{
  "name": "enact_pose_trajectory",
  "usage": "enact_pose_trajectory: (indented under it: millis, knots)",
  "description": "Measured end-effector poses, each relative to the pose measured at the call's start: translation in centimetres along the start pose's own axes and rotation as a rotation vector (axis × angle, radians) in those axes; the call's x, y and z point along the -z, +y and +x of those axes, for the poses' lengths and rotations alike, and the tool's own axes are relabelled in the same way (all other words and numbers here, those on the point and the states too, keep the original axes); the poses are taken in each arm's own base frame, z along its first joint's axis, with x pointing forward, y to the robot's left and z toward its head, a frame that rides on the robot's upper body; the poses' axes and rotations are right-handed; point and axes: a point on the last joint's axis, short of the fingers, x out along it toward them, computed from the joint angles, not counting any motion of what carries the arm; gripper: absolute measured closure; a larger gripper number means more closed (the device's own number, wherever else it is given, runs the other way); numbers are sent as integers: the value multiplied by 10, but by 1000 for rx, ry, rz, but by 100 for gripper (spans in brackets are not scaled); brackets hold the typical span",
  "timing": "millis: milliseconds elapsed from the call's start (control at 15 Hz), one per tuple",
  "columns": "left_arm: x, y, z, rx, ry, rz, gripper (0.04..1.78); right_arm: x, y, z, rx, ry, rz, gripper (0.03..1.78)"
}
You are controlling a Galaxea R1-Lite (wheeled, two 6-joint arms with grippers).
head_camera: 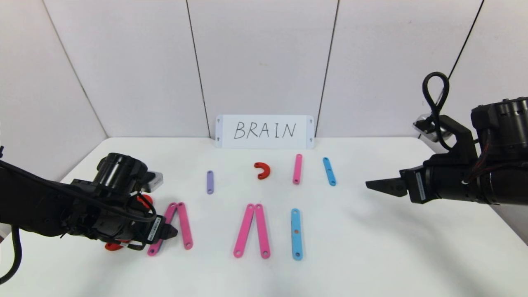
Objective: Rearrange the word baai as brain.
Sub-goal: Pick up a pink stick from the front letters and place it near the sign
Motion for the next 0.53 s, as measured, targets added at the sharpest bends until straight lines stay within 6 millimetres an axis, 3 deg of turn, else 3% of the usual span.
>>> enact_pose_trajectory:
  millis: [200,533]
  knots:
    - [-1,0,3,0,0,-2,47,0,-1,0,4,2,1,8]
    - [-1,0,8,0,2,-2,134,1,-2,1,6,5,2,8]
